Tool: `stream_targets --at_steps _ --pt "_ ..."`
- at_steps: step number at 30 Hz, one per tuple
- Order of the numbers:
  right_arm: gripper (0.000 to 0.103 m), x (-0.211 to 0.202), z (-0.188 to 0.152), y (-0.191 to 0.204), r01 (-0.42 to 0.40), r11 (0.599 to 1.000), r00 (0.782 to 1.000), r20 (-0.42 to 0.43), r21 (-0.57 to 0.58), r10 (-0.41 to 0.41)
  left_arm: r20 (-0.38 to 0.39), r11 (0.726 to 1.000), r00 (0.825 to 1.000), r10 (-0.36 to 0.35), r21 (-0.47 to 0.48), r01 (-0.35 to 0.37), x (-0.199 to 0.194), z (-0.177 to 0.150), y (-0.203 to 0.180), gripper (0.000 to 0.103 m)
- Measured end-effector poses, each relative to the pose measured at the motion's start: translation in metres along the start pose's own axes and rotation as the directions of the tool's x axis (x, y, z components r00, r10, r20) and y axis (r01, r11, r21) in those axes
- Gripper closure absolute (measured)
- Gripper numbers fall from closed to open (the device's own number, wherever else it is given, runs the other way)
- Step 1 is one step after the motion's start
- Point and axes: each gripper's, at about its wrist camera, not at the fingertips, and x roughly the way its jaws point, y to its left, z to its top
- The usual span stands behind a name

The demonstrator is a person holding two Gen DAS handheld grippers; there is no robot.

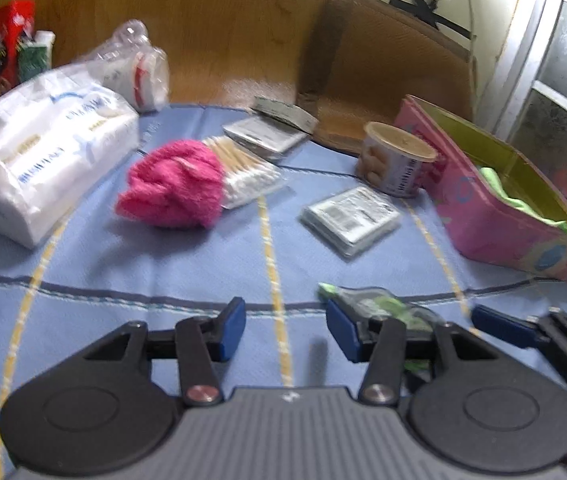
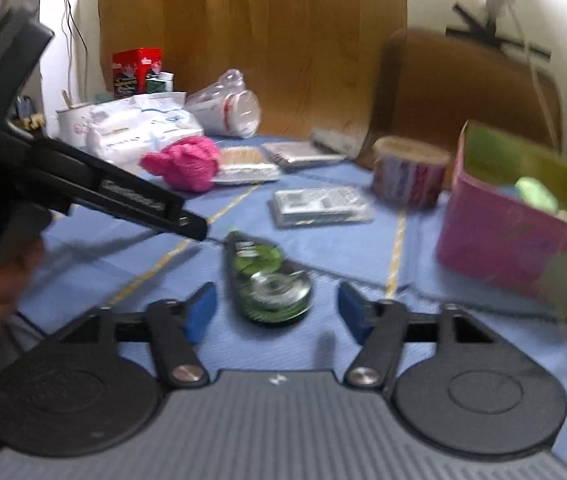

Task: Organize soft objects

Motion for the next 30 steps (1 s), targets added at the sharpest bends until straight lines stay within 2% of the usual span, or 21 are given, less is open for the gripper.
stream_targets --at_steps 4,5,6,9,10,12,13,15,18,23,27,30 --pt "0.031 0.014 0.001 0.000 -0.014 1.000 1.000 -0.011 -0.025 0.014 -0.040 0.996 0.996 -0.084 -0.034 0.083 0.003 -0.001 -0.007 0.046" --pt "0.048 0.019 0.000 0.000 -0.032 0.999 0.999 -0.031 -0.019 0.032 -0.041 0.996 0.995 -0.086 -0.034 0.085 0.004 -0.001 -0.009 0.045" --pt "0.052 0.018 0.001 -0.003 -0.065 0.998 0.998 -0.022 0.015 0.065 -0.046 0.996 0.995 -0.089 -0.031 0.088 0.004 -0.001 -0.012 0.045" --pt "0.052 0.013 0.000 -0.007 -0.127 0.987 0.991 -0.019 0.097 0.129 -0.066 0.991 0.990 -0.126 -0.050 0.123 0.005 -0.001 -0.015 0.045" --pt "0.052 0.011 -0.001 -0.012 -0.161 0.974 0.986 -0.011 0.157 0.165 -0.071 0.989 0.988 -0.138 -0.056 0.134 0.006 -0.001 -0.017 0.046" --pt "0.052 0.009 -0.003 -0.021 -0.221 0.938 0.974 0.009 0.268 0.227 -0.074 0.987 0.986 -0.152 -0.062 0.147 0.007 -0.002 -0.021 0.058" --pt "0.052 0.008 -0.005 -0.025 -0.243 0.919 0.968 0.019 0.310 0.250 -0.072 0.985 0.984 -0.163 -0.068 0.158 0.007 -0.002 -0.022 0.060" --pt "0.052 0.004 -0.008 -0.030 -0.253 0.903 0.966 0.034 0.347 0.258 -0.068 0.980 0.979 -0.190 -0.067 0.186 0.006 0.000 -0.028 0.065" --pt "0.052 -0.007 -0.005 -0.032 -0.233 0.918 0.973 0.070 0.322 0.222 -0.036 0.980 0.979 -0.200 -0.016 0.200 -0.001 0.011 -0.047 0.066" --pt "0.052 -0.030 0.005 -0.044 -0.129 0.958 0.980 0.183 0.256 0.083 0.003 0.966 0.970 -0.242 0.099 0.240 -0.002 0.044 -0.094 0.066" --pt "0.052 -0.044 0.012 -0.070 -0.015 0.966 0.966 0.254 0.257 -0.053 0.015 0.942 0.955 -0.296 0.173 0.289 0.013 0.072 -0.138 0.066" --pt "0.052 -0.049 0.016 -0.094 0.069 0.959 0.949 0.278 0.275 -0.149 0.016 0.928 0.948 -0.317 0.210 0.307 0.032 0.086 -0.171 0.065"
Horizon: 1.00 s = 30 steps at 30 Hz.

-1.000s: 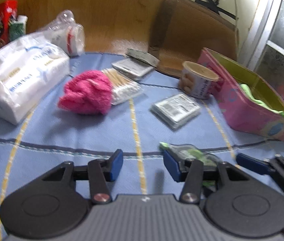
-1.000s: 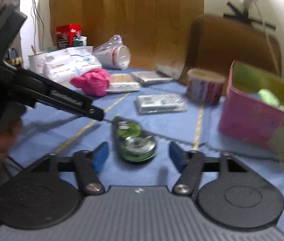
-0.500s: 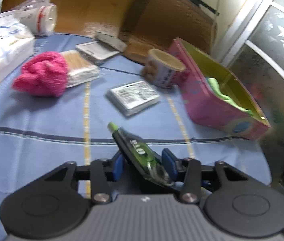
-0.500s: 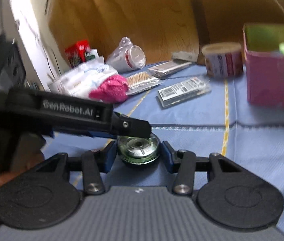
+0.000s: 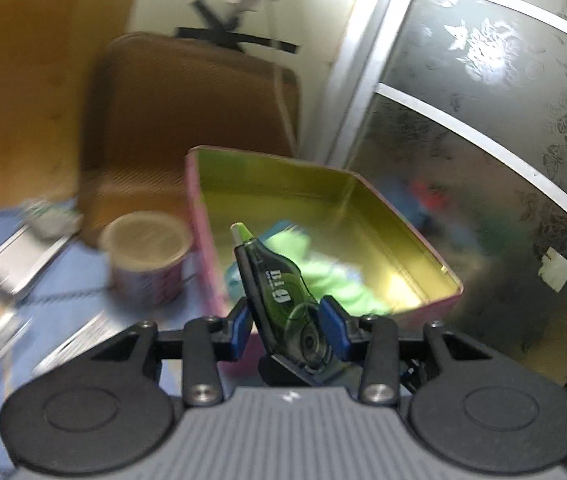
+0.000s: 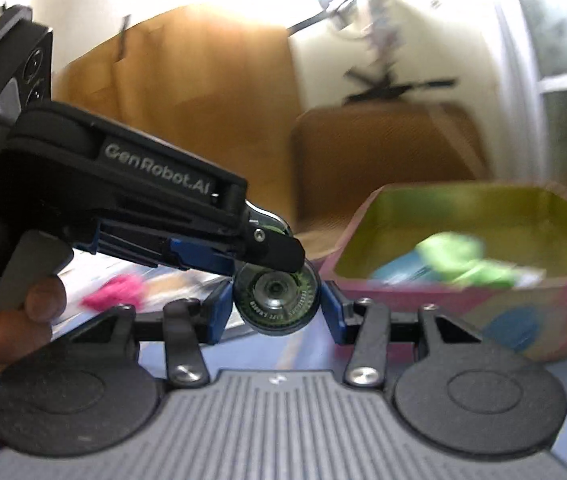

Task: Organize soft objects
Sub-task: 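Lower the green tape roll into the pink tin and open the grippers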

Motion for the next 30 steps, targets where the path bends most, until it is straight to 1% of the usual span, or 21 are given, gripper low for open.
stream_targets --at_steps 3,5,9,11,15,16,17,18,21,25,27,30 --pt "0.052 0.005 0.007 -0.026 0.071 0.997 0.997 0.021 0.013 -0.071 -0.021 1.000 1.000 -0.009 0.024 0.009 0.031 0.014 -0.020 0.065" --pt "0.052 0.011 0.010 -0.041 0.125 0.992 0.992 0.025 0.009 -0.125 -0.045 0.999 0.999 -0.002 0.050 0.004 0.051 0.019 -0.034 0.067" --pt "0.052 0.021 0.011 -0.074 0.180 0.983 0.984 -0.007 0.048 -0.180 -0.091 0.997 0.996 0.007 0.080 0.000 0.086 0.019 -0.052 0.065" --pt "0.052 0.026 0.011 -0.087 0.195 0.979 0.981 -0.028 0.062 -0.194 -0.100 0.997 0.995 0.016 0.081 -0.008 0.095 0.019 -0.054 0.065" --pt "0.051 0.036 0.006 -0.099 0.259 0.965 0.965 -0.048 0.032 -0.257 -0.101 0.994 0.994 0.050 0.097 -0.040 0.104 0.018 -0.055 0.060" --pt "0.049 0.039 0.005 -0.101 0.268 0.963 0.962 -0.049 0.021 -0.267 -0.099 0.994 0.993 0.057 0.098 -0.047 0.104 0.017 -0.054 0.059" --pt "0.043 0.041 0.004 -0.099 0.286 0.958 0.957 -0.043 0.005 -0.286 -0.096 0.994 0.993 0.061 0.100 -0.052 0.102 0.017 -0.053 0.056" --pt "0.040 0.041 0.003 -0.097 0.303 0.953 0.952 -0.035 -0.006 -0.303 -0.090 0.993 0.994 0.065 0.104 -0.055 0.099 0.015 -0.053 0.054" --pt "0.038 0.038 0.002 -0.094 0.306 0.952 0.952 -0.013 -0.006 -0.306 -0.069 0.993 0.995 0.066 0.107 -0.058 0.087 0.015 -0.051 0.053" --pt "0.036 0.028 0.003 -0.079 0.324 0.946 0.946 0.041 -0.027 -0.322 0.029 0.989 0.996 0.086 0.122 -0.089 0.051 0.011 -0.048 0.052" --pt "0.036 0.022 0.003 -0.070 0.324 0.946 0.945 0.065 -0.027 -0.322 0.076 0.985 0.992 0.105 0.129 -0.115 0.031 0.007 -0.043 0.052" --pt "0.033 0.012 0.002 -0.055 0.295 0.955 0.951 0.100 -0.017 -0.292 0.130 0.980 0.981 0.141 0.121 -0.157 0.000 -0.002 -0.028 0.051"
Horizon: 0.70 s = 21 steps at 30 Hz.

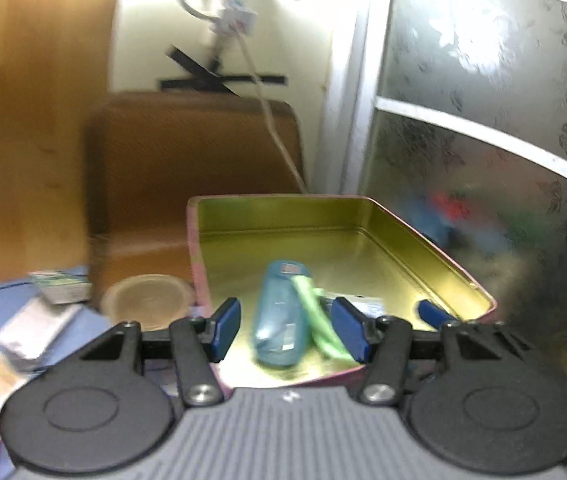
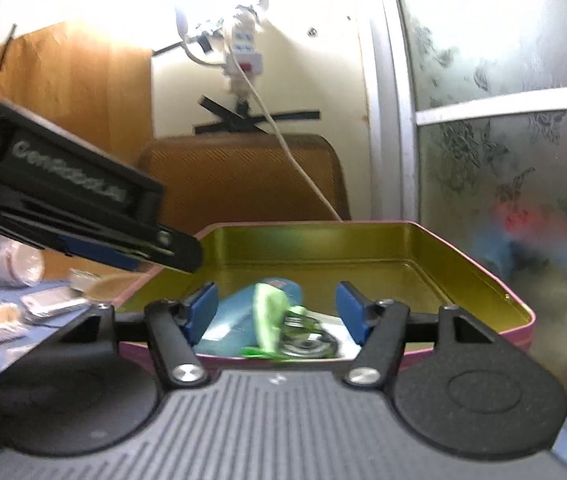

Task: Organize soft objects

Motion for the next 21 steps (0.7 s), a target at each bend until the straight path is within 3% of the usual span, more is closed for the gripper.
stream_targets --at_steps 5,10,13,15,16,18,20,21 --pt "0.024 -0.018 0.000 0.023 -0.020 1.000 0.998 0.061 0.004 0.020 0.021 0.992 0.992 0.123 -0.020 -0.123 -0.037 -0.022 0.034 0.050" --pt "0.015 -0.034 -0.005 0.041 -0.024 0.999 0.995 0.093 0.040 0.020 -0.013 0.967 0.968 0.250 -0.041 -0.251 -0.056 -0.050 0.065 0.049" --pt "0.000 -0.046 -0.012 0.048 -0.038 0.997 0.990 0.137 0.065 0.028 -0.040 0.951 0.951 0.307 -0.034 -0.308 -0.061 -0.067 0.076 0.046" --pt "0.000 -0.054 -0.020 0.052 -0.059 0.994 0.980 0.196 0.092 0.040 -0.056 0.942 0.941 0.333 -0.032 -0.335 -0.064 -0.078 0.083 0.045" --pt "0.000 -0.056 -0.020 0.054 -0.059 0.994 0.982 0.185 0.096 0.041 -0.063 0.940 0.939 0.338 -0.034 -0.340 -0.065 -0.082 0.086 0.045" --pt "0.000 -0.053 -0.017 0.058 -0.071 0.993 0.989 0.135 0.095 0.058 -0.070 0.937 0.937 0.343 -0.045 -0.347 -0.066 -0.088 0.091 0.036" --pt "0.000 -0.053 -0.018 0.060 -0.042 0.992 0.992 0.125 0.118 0.027 -0.062 0.935 0.935 0.348 -0.055 -0.351 -0.067 -0.093 0.094 0.023" --pt "0.000 -0.053 -0.021 0.061 -0.020 0.991 0.992 0.125 0.129 0.003 -0.052 0.933 0.934 0.353 -0.057 -0.355 -0.070 -0.096 0.095 0.022"
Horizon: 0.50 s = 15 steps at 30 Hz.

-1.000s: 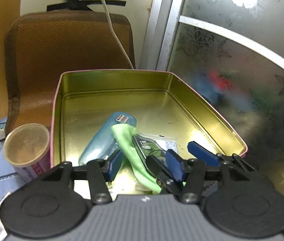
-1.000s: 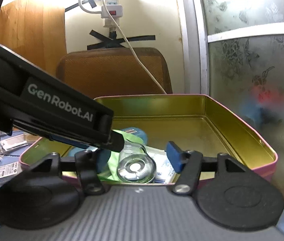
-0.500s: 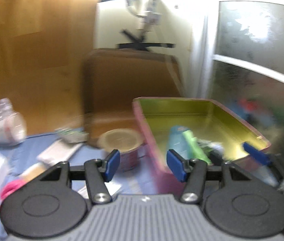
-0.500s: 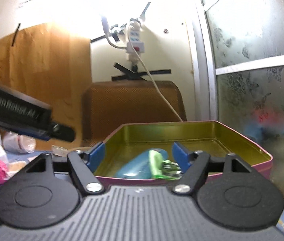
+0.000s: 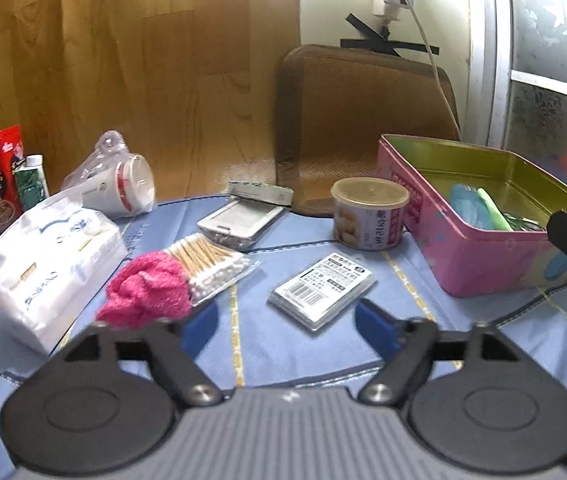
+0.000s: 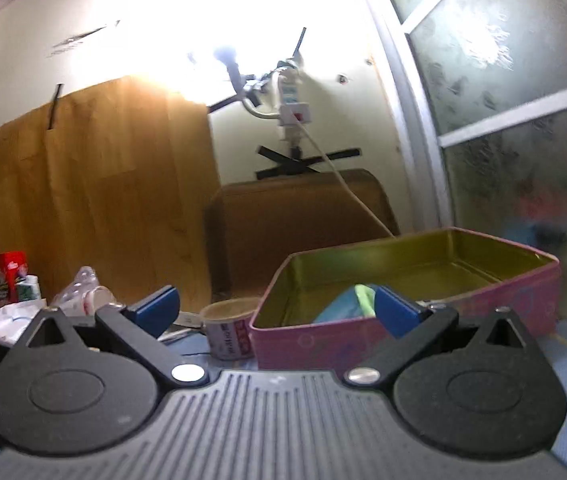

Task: Organize soft objects

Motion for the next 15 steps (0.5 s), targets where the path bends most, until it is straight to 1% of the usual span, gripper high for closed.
stream_targets --at_steps 4,8,11,15 --pt "0.000 0.004 -0.009 0.000 0.100 0.995 0.995 -0.023 0.016 -0.100 0.001 1.000 1.000 0.000 0.011 0.000 0.003 -0.009 0.002 0.022" --pt "0.000 0.007 -0.015 -0.006 0.169 0.983 0.985 -0.045 0.065 -0.166 -0.018 1.000 1.000 -0.005 0.013 0.005 0.010 -0.015 0.004 0.022" --pt "0.000 0.012 -0.020 -0.006 0.189 0.980 0.981 -0.065 0.065 -0.185 -0.020 1.000 1.000 0.003 0.024 -0.003 0.014 -0.018 0.004 0.022" --pt "0.000 0.018 -0.020 -0.007 0.185 0.980 0.979 -0.103 0.079 -0.177 -0.016 0.999 1.000 0.019 0.041 -0.018 0.019 -0.021 0.005 0.022"
